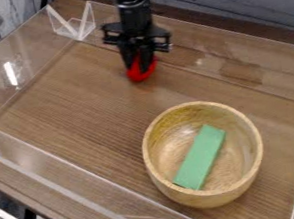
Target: Move the red object to the right side of the table
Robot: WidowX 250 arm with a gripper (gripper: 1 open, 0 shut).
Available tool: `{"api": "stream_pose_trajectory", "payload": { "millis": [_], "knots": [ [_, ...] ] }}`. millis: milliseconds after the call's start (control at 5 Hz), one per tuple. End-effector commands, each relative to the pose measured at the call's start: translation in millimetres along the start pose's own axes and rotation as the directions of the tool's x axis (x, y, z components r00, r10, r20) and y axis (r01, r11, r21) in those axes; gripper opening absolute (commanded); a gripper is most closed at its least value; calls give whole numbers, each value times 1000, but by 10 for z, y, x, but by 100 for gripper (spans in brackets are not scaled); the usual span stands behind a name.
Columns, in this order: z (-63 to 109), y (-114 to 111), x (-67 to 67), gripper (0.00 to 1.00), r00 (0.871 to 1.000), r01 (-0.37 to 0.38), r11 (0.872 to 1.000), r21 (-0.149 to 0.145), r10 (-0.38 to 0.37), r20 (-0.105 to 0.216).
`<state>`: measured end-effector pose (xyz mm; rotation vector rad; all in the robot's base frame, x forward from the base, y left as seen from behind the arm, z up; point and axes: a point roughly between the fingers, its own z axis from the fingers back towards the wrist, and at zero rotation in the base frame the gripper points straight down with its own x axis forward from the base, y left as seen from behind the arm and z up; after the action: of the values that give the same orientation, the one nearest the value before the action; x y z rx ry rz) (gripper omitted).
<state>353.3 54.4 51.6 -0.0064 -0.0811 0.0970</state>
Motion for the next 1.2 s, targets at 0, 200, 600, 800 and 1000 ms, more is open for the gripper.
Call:
{"api": "stream_pose_trajectory", "payload": {
  "millis": [0, 200, 600, 800, 1000],
  "knots": [
    [324, -367, 137, 0, 992, 56, 998, 13, -58, 111],
    [364, -707, 186, 0, 989, 34, 999, 8, -35, 141],
    [282, -1294, 147, 0, 985, -52, 999, -10, 53, 162],
    [123, -1475, 123, 100, 988, -31, 999, -24, 34, 149],
    [-60, -1568, 100, 0, 990, -28, 999, -28, 32, 138]
  ]
}}
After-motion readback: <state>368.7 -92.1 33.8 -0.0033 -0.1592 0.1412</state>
